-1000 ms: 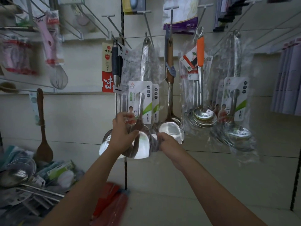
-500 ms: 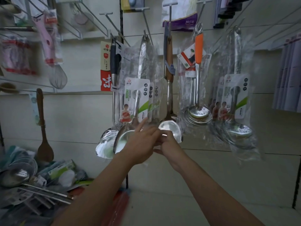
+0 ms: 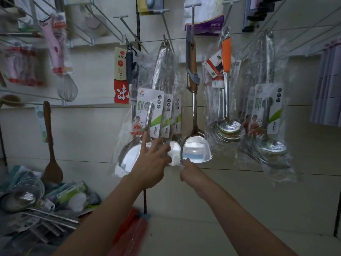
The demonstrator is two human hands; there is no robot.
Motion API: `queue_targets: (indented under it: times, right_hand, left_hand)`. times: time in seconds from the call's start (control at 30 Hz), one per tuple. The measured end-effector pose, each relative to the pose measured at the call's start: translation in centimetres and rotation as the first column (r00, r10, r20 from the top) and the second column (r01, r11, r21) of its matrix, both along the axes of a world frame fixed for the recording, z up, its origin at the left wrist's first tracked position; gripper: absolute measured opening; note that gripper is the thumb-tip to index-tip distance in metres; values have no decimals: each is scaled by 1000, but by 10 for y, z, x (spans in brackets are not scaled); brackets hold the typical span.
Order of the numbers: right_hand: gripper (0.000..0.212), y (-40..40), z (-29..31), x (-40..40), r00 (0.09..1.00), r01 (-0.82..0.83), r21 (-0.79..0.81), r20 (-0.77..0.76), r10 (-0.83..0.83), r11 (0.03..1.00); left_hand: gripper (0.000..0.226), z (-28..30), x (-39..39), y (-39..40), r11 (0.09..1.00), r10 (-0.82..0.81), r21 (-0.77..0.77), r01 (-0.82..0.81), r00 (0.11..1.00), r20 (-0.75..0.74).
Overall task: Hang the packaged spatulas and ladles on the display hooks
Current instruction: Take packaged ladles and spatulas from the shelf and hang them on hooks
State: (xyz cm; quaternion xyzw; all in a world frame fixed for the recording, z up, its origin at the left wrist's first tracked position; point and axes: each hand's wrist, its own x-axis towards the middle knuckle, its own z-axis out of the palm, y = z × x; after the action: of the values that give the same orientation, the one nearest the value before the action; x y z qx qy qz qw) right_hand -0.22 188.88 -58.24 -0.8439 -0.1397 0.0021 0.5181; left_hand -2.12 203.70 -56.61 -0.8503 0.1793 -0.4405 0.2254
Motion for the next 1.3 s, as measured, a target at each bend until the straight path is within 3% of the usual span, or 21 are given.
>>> queue_targets:
  times: [0.17, 0.3, 0.5, 0.63, 0.83, 1.07, 1.3]
  right_hand:
    - [70, -17, 3, 1, 994, 108, -95, 2, -108, 990]
    - [54, -29, 1, 11, 984, 176, -228, 57, -167, 958]
    - [47, -31, 4, 5, 991, 132, -197, 54, -124, 971]
    - [70, -28, -6, 13, 968, 243, -273, 131, -214, 931]
    - [67, -22, -17, 10, 968, 205, -249, 195, -158, 947]
    - [70, -19, -17, 12, 977, 173, -310, 175, -123, 935]
    - [73, -21, -12, 9, 978, 173, -328, 166, -124, 929]
  left_hand:
    - [25, 0, 0, -8, 999, -4, -36, 4, 1000, -3]
    - [24, -3, 3, -8, 1000, 13, -28, -14, 1000, -20]
    - [27, -5, 5, -16, 998, 54, -20, -57, 993, -106]
    - [31, -15, 12, -37, 990, 72, 131, -50, 983, -170]
    - [45, -5, 30, -64, 938, 191, 325, -117, 960, -206]
    - [52, 13, 35, -47, 816, 241, 572, -88, 950, -197]
    - [46, 21, 18, -15, 814, 225, 574, -90, 960, -168]
